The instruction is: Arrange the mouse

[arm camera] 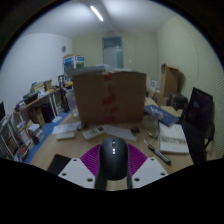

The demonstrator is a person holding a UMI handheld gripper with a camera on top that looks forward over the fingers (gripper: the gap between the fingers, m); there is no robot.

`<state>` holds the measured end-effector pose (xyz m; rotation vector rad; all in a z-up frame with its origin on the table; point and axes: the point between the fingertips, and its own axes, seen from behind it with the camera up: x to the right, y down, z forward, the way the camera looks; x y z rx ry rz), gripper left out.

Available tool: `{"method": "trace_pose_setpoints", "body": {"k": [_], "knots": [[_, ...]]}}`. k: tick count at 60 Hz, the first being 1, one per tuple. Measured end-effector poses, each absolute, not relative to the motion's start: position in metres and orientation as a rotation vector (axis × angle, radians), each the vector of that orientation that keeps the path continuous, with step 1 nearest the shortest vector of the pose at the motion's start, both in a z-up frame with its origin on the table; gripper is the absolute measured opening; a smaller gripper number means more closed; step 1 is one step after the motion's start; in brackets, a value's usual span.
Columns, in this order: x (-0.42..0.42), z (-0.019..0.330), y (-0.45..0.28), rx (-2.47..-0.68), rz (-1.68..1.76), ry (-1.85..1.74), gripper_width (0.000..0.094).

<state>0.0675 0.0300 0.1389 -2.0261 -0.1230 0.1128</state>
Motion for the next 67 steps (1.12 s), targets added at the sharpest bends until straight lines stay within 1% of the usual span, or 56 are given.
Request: {"method": "trace_pose_setpoints", "body": {"k": [4, 6, 8, 14, 19, 24, 29, 30, 31, 32, 33, 34, 35, 41, 45, 48, 51, 59, 67], "knots": [[0.028, 0.16, 0.032, -1.98, 0.114, -0.147, 0.0352], [0.007, 0.16, 0.03, -1.973, 0.127, -0.155, 0.0351], [-0.014, 0.153, 0.026, -1.981, 0.143, -0.163, 0.0349], [-0.063, 0.102, 0.011, -2.041, 0.176, -0.139, 0.0349], [-0.086, 0.055, -0.003, -2.111, 0.16, -0.141, 0.0352], [-0.087, 0.026, -0.009, -2.139, 0.103, -0.111, 0.0355], [-0.084, -0.004, -0.016, -2.211, 0.039, -0.103, 0.0394], [-0.084, -0.011, -0.019, -2.239, 0.028, -0.111, 0.0434], [-0.083, -0.01, -0.017, -2.203, 0.02, -0.114, 0.0474], [-0.083, -0.009, -0.017, -2.196, 0.012, -0.116, 0.0427], [-0.084, -0.01, -0.018, -2.198, 0.005, -0.121, 0.043], [-0.083, -0.01, -0.022, -2.214, -0.004, -0.126, 0.0453], [-0.083, -0.005, -0.023, -2.209, -0.006, -0.124, 0.0457], [-0.082, -0.012, -0.019, -2.25, -0.002, -0.069, 0.0524], [-0.079, -0.013, -0.03, -2.313, 0.007, -0.019, 0.0722], [-0.079, -0.003, -0.042, -2.326, 0.025, 0.005, 0.0862], [-0.081, 0.009, -0.052, -2.325, 0.043, 0.019, 0.0831], [-0.085, 0.046, -0.108, -2.353, 0.06, 0.012, 0.0835], [-0.071, 0.068, -0.171, -2.401, 0.026, 0.002, 0.0847]]}}
